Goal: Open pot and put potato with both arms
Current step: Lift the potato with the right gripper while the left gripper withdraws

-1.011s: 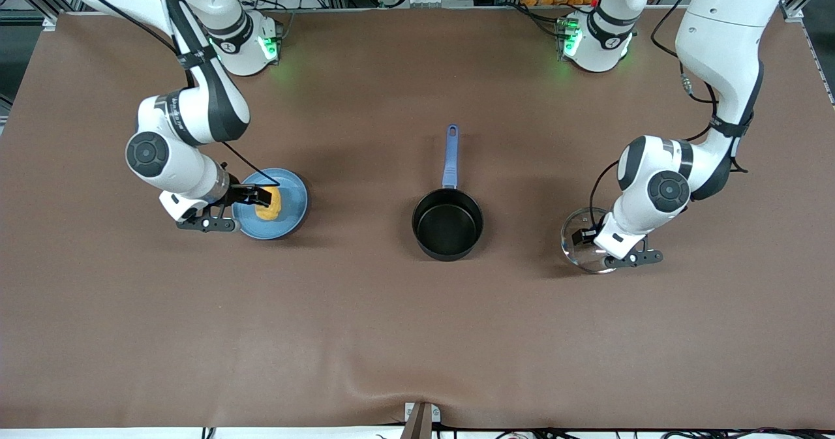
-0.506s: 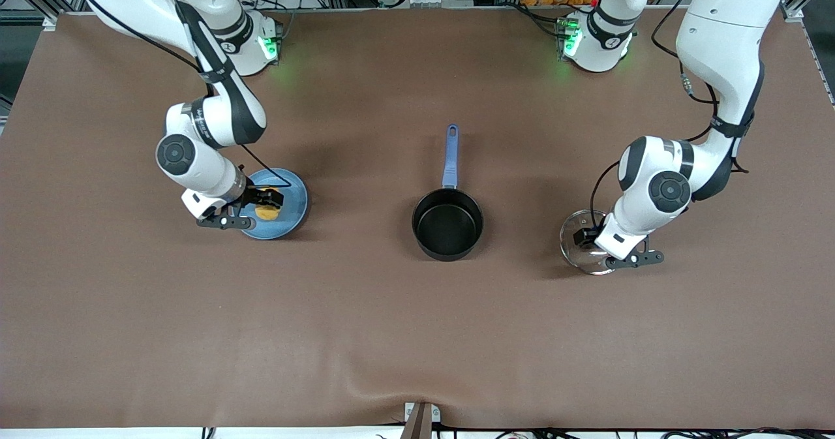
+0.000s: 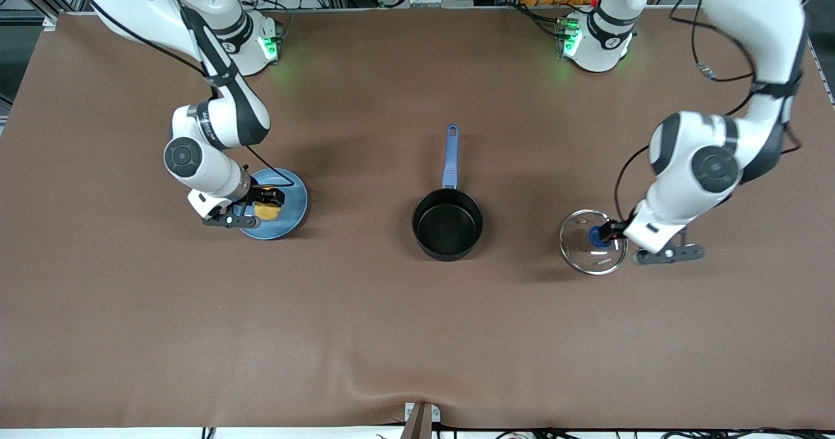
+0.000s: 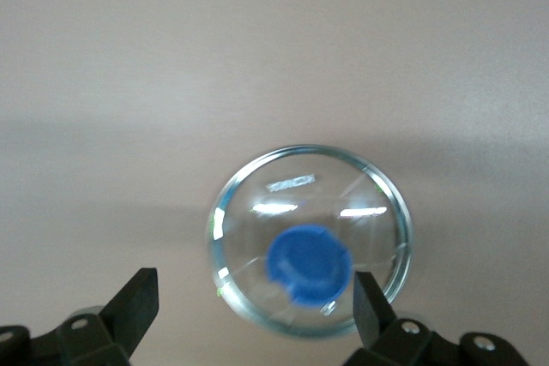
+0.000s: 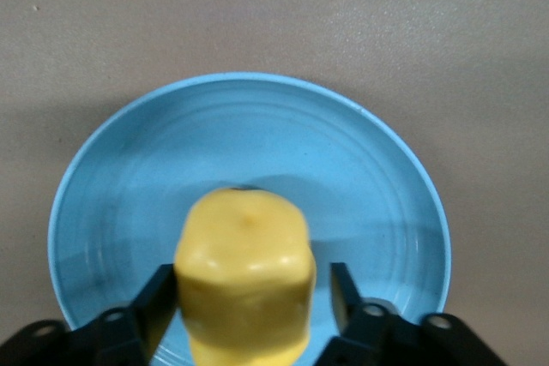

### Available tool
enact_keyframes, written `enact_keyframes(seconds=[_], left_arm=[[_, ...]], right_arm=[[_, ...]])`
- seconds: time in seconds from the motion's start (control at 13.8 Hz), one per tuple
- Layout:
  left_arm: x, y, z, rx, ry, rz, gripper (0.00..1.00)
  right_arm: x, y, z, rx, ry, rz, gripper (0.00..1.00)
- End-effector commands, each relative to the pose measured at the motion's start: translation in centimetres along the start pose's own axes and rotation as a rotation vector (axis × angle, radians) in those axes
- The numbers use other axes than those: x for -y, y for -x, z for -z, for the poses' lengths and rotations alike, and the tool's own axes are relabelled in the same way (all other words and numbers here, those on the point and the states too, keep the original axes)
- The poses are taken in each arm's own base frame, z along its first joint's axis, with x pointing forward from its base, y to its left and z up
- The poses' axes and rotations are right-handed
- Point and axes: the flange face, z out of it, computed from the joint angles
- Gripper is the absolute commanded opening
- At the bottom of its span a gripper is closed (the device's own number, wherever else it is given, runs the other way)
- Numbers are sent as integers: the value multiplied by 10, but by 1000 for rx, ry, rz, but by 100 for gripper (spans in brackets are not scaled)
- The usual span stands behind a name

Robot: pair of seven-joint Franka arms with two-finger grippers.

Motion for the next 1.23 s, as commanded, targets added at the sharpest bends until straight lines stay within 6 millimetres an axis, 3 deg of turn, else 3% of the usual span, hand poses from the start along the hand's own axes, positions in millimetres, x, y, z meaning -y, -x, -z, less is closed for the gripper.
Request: enact_keyframes(seconds=[0.0, 0.07, 0.14, 0.36, 0.51, 0.58, 0.72, 1.01, 1.16], left_arm=[[14, 11, 56, 12, -33, -30, 100], [16, 11, 75, 25, -37, -28, 100], [17, 10, 96, 41, -23, -16, 100], [20, 3, 157, 112, 19, -29, 100], [19, 3, 190, 136, 29, -33, 100], [22, 5, 208, 144, 35, -48, 100], [33, 12, 238, 157, 54, -45, 100], [60, 29, 280, 107, 69, -40, 100], [60, 33, 290, 93, 69, -40, 100]], right_arm=[[8, 7, 0, -16, -7, 11, 19], [10, 5, 4, -20, -8, 13, 6], [12, 1, 10, -32, -12, 12, 0], [42, -15, 41, -40, -18, 7, 0], [70, -28, 72, -38, -17, -26, 0], [95, -32, 95, -31, -16, -26, 0], [153, -34, 122, -60, -36, -61, 0], [281, -45, 137, -112, -89, -79, 0], [325, -49, 132, -126, -109, -66, 0]])
